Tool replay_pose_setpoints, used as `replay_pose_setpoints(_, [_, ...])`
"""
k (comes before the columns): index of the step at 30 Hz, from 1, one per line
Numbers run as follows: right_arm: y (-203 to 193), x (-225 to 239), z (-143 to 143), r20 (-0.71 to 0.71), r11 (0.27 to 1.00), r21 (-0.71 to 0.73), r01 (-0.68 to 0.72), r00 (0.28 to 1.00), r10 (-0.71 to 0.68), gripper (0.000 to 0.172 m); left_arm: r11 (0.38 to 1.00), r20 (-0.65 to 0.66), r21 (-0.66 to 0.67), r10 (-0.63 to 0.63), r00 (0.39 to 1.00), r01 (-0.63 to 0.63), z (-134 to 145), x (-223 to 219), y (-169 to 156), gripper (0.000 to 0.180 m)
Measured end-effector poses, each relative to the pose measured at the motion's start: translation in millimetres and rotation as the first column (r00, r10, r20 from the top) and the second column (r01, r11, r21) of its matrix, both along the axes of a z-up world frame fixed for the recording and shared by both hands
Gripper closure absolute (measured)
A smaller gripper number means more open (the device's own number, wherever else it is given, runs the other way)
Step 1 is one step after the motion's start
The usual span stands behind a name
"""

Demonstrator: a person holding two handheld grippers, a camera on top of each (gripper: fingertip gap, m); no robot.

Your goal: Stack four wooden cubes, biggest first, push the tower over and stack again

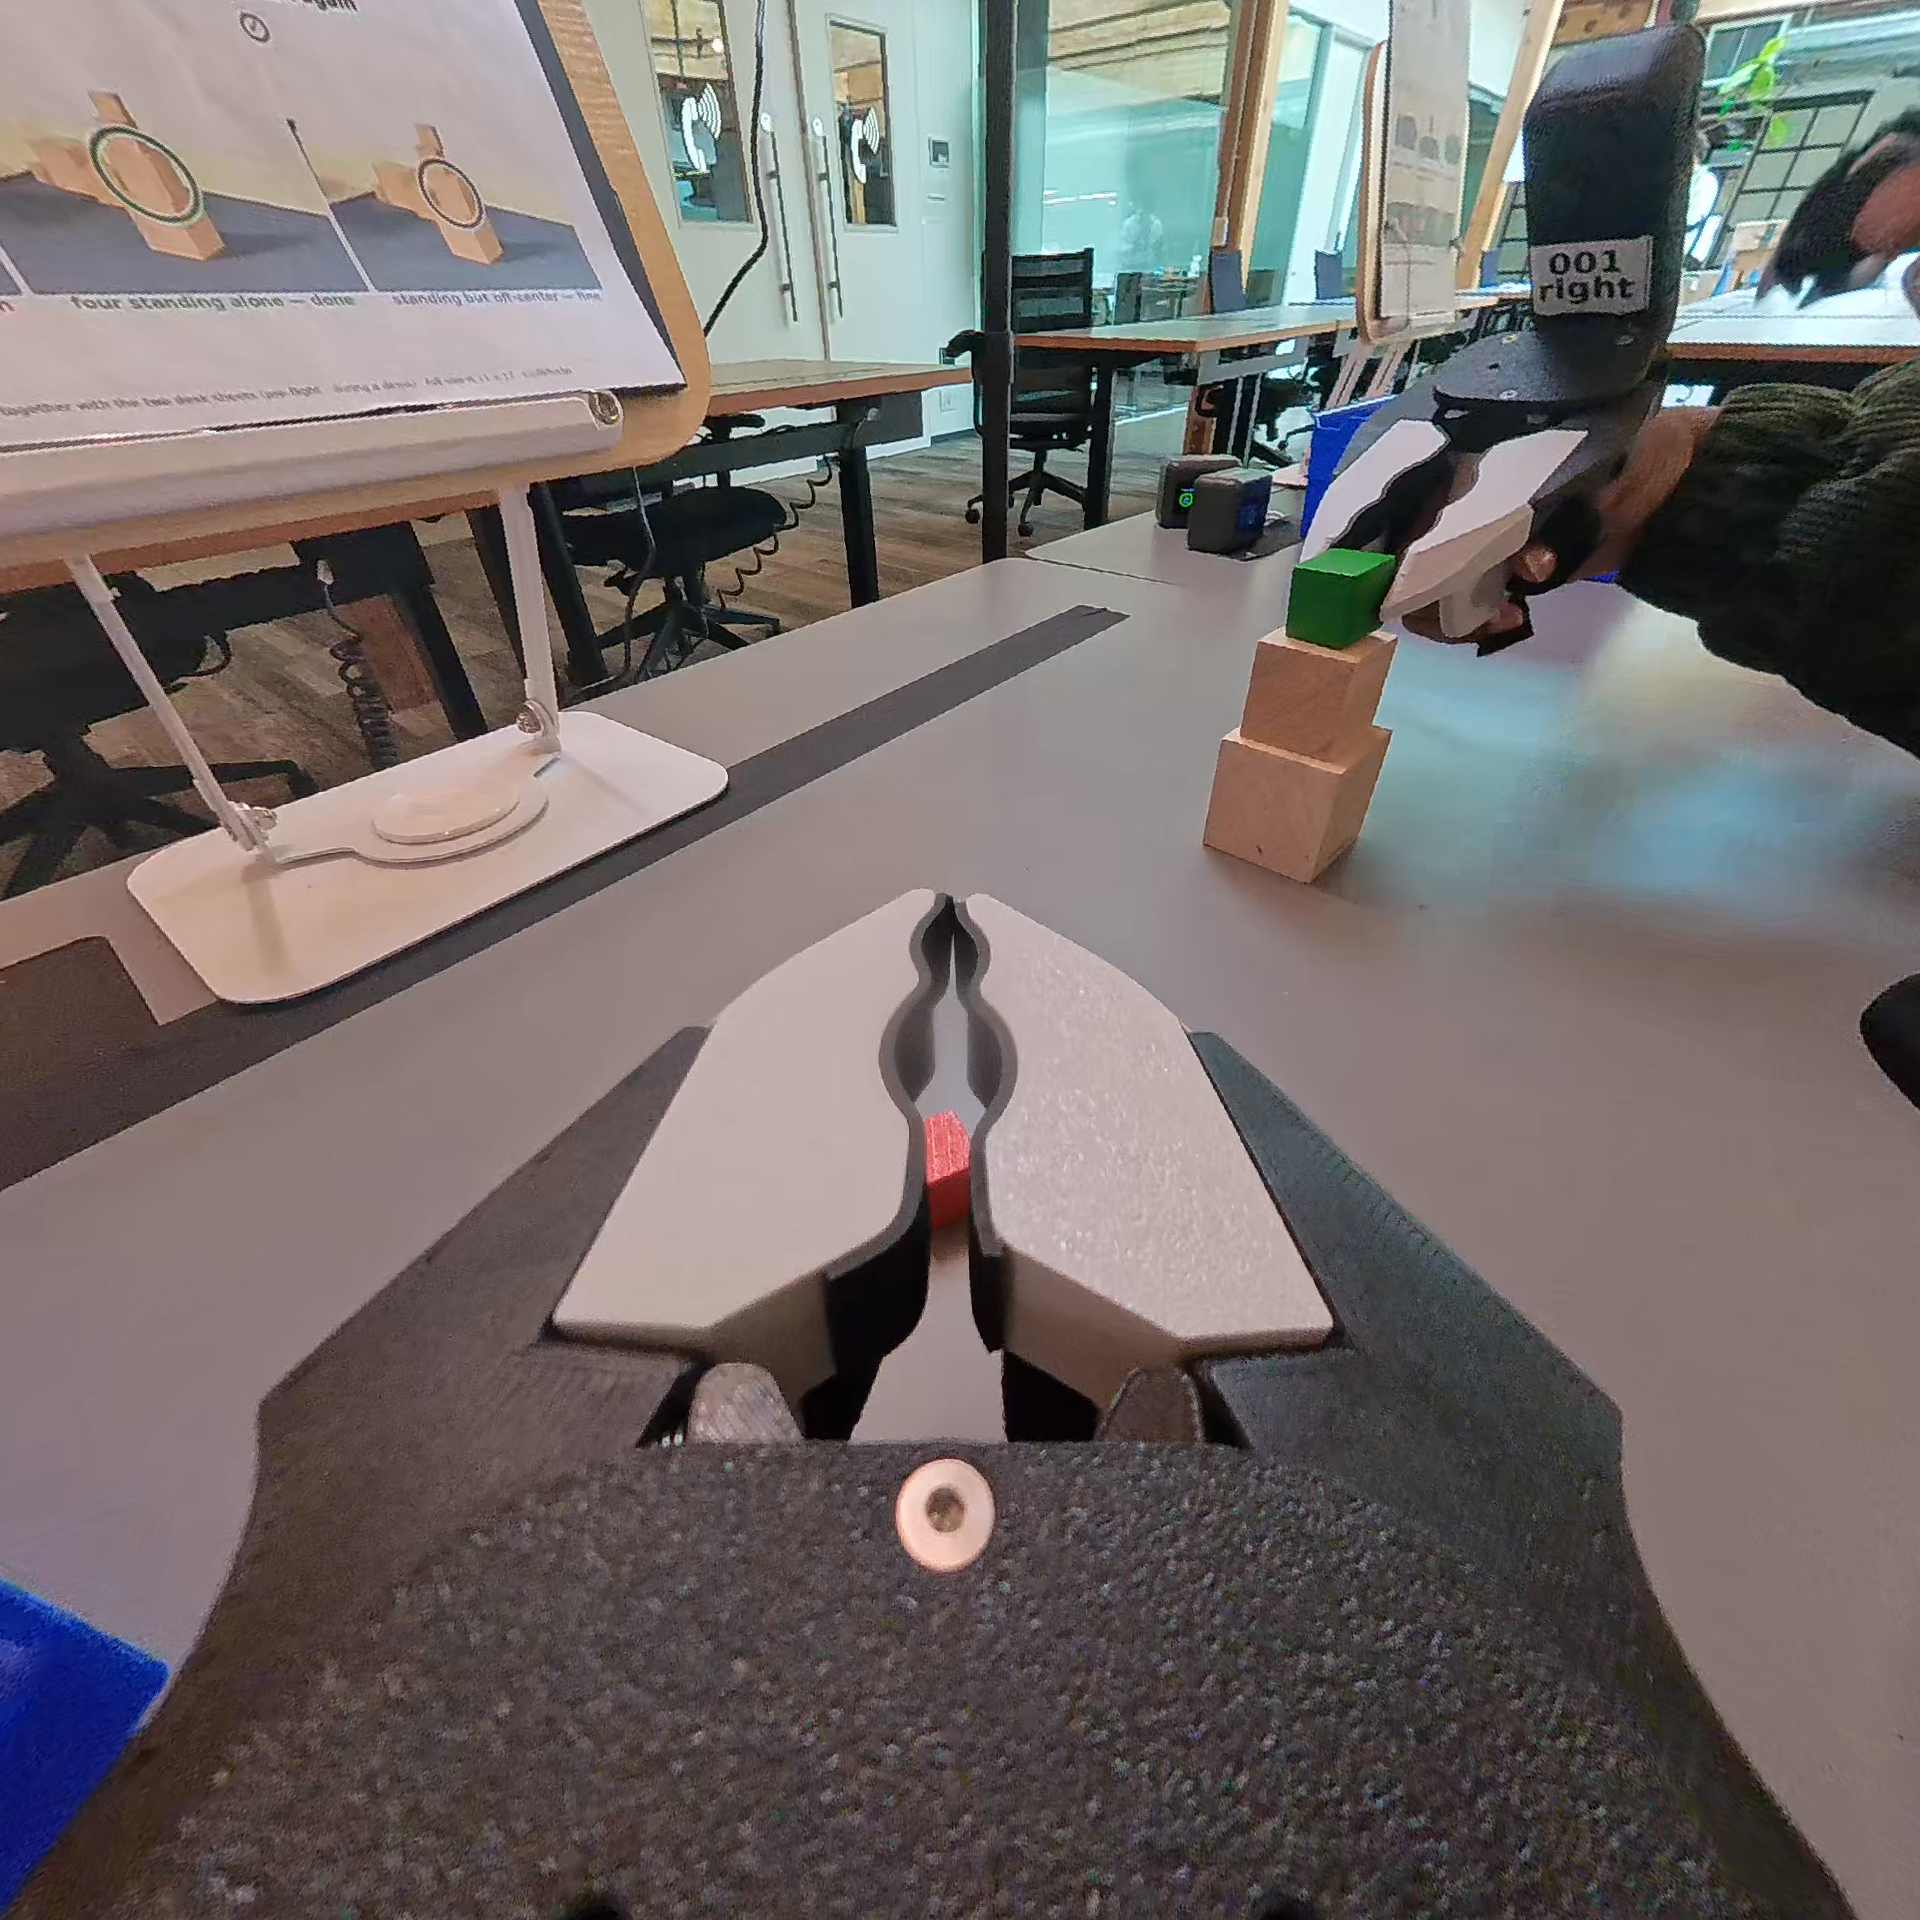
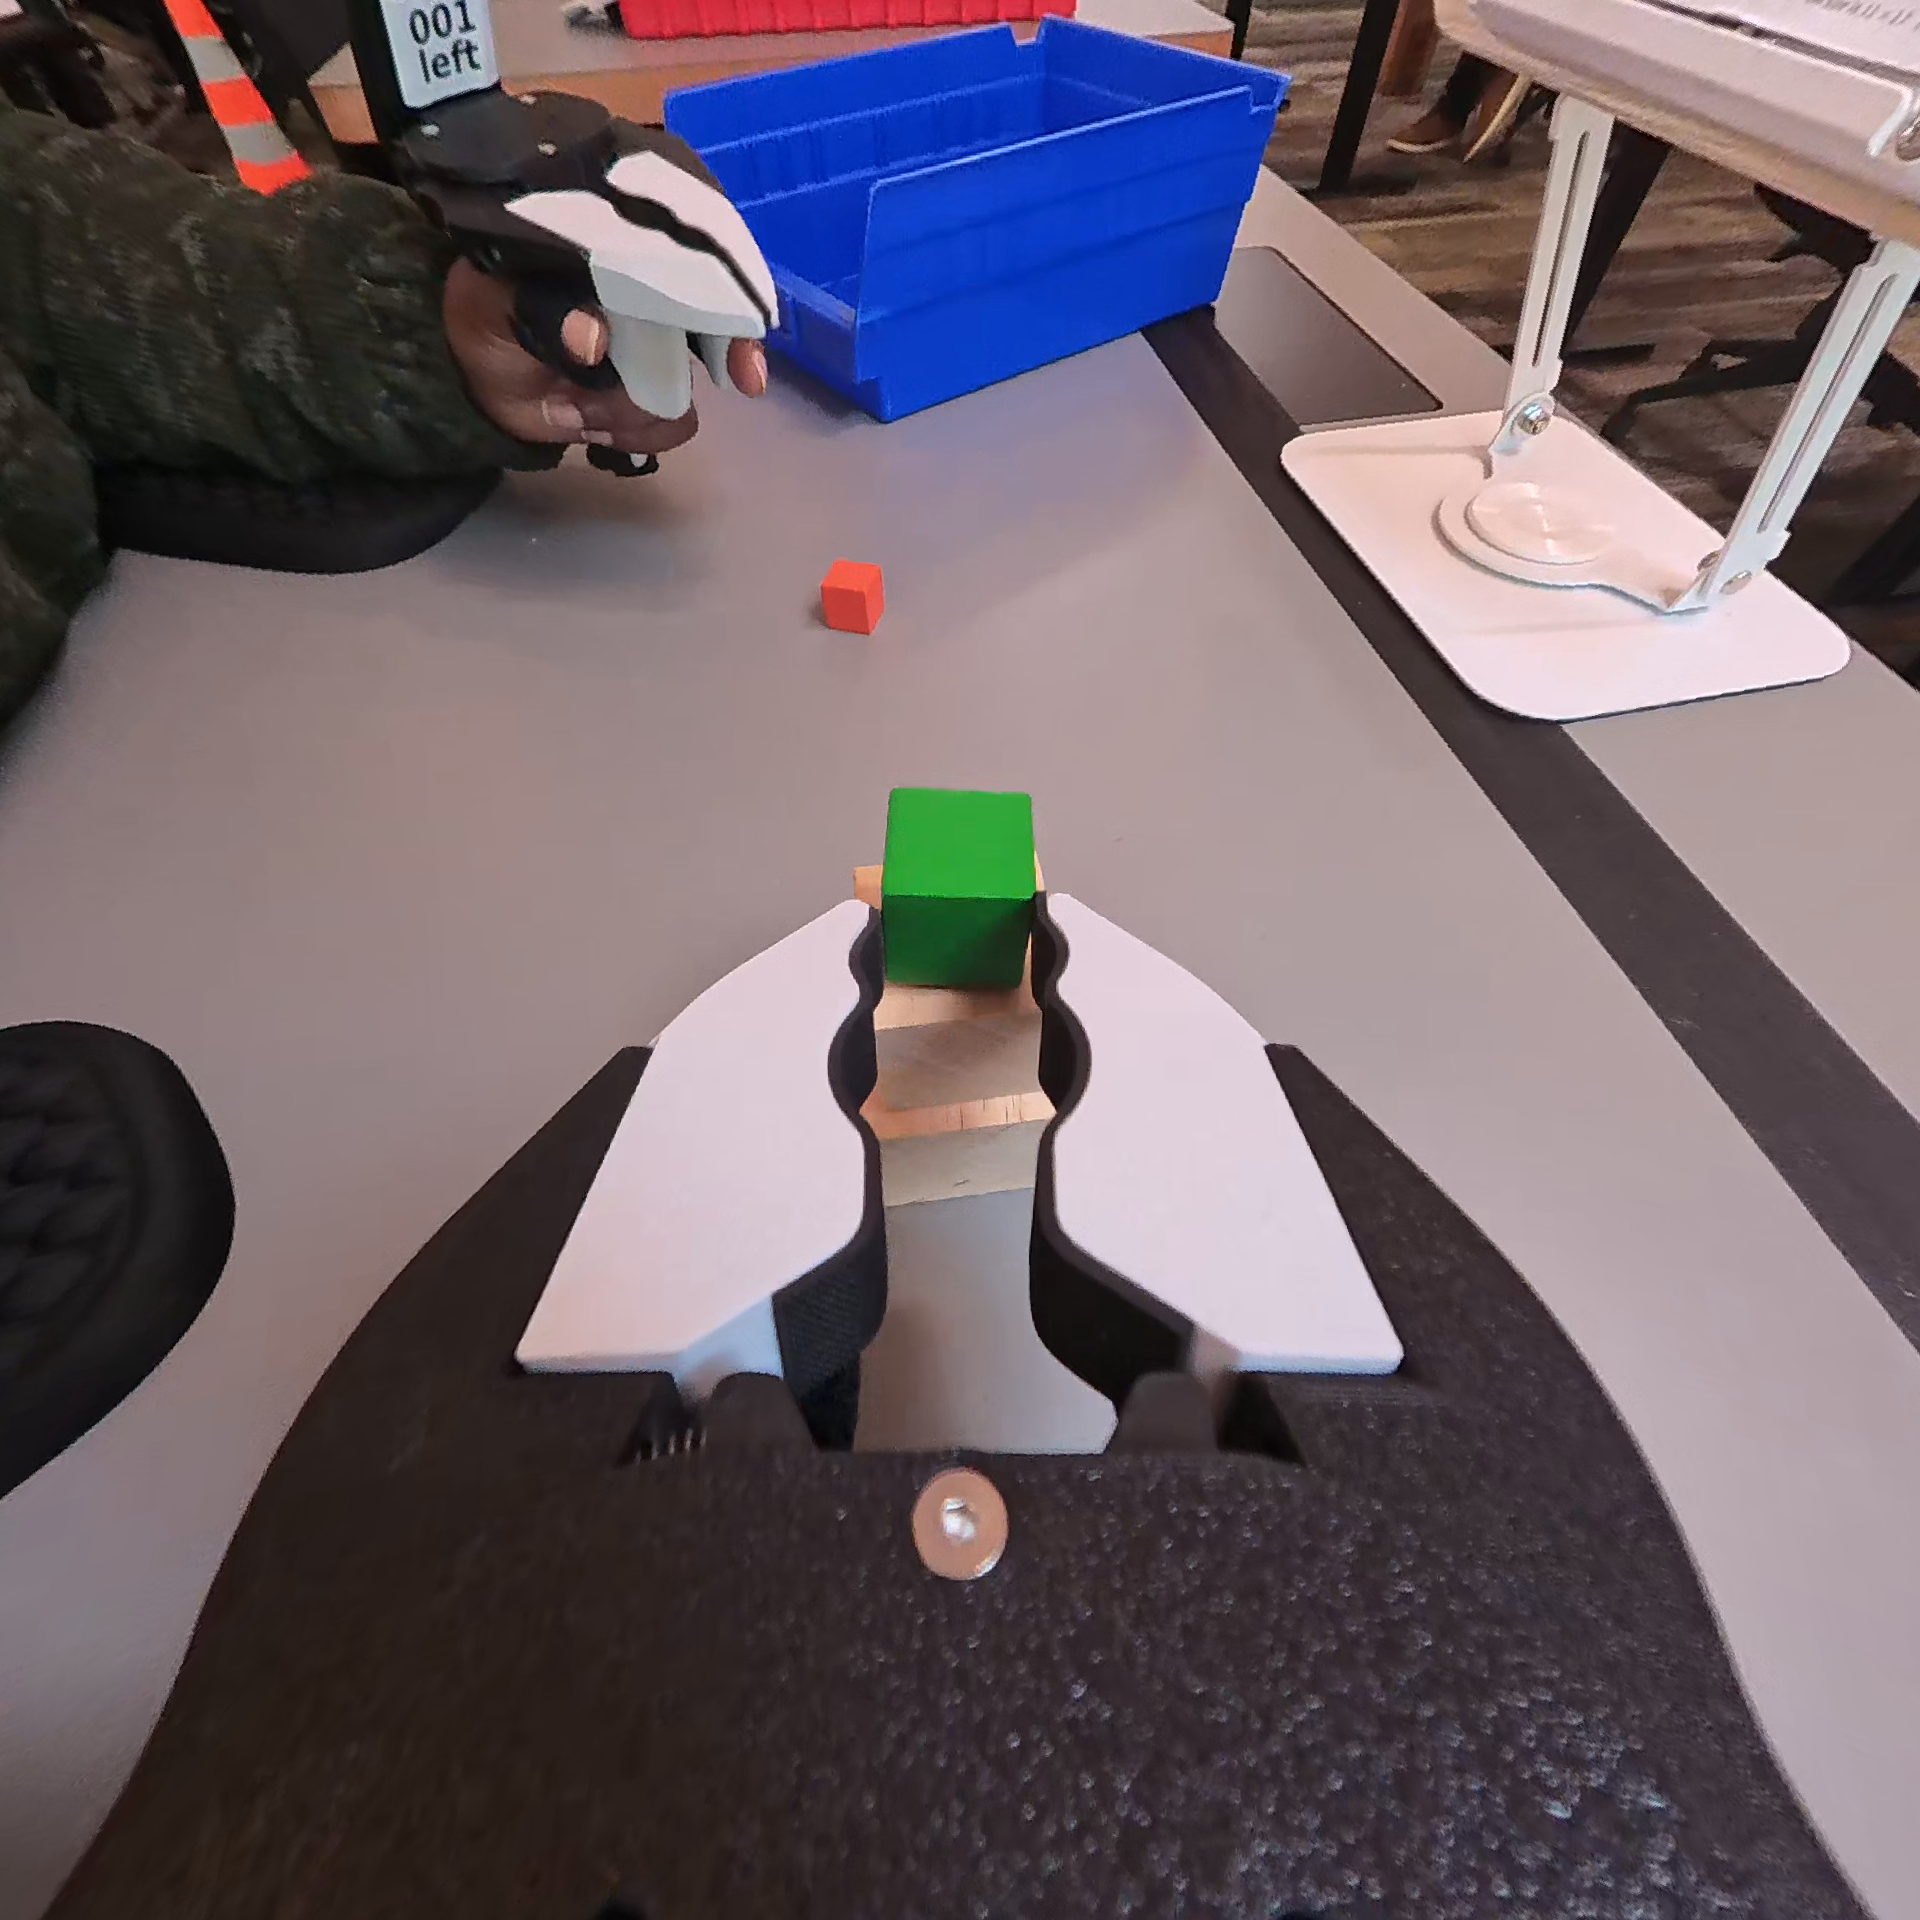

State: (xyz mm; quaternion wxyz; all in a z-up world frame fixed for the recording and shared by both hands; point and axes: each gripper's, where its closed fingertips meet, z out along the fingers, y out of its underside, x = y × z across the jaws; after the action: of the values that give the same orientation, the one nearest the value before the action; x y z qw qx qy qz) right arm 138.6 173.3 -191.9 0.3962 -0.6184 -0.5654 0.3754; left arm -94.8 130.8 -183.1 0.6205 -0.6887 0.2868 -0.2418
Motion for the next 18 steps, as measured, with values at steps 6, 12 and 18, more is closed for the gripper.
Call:
replay_pose_setpoints(6, [-1.5,-1.6,-3.1,0.037,1.0,-0.002,-0.023,0.999,0.023,0.145,1.0,-0.003,-0.003,0.003,1.0,-0.003,-2.0,-0.3,0.8,0.18])
replay_pose_setpoints(12, [0.3,0.7,-2.7,0.061,1.0,0.013,-0.028,0.998,0.027,0.143,1.0,-0.005,-0.008,0.007,1.0,-0.007,-3.6,-1.3,2.0,0.18])
replay_pose_setpoints(18, [-0.1,0.9,1.8,0.073,0.999,0.029,-0.028,0.997,0.026,0.138,1.0,-0.009,-0.012,0.002,1.0,-0.002,-5.4,-0.4,2.0,0.18])
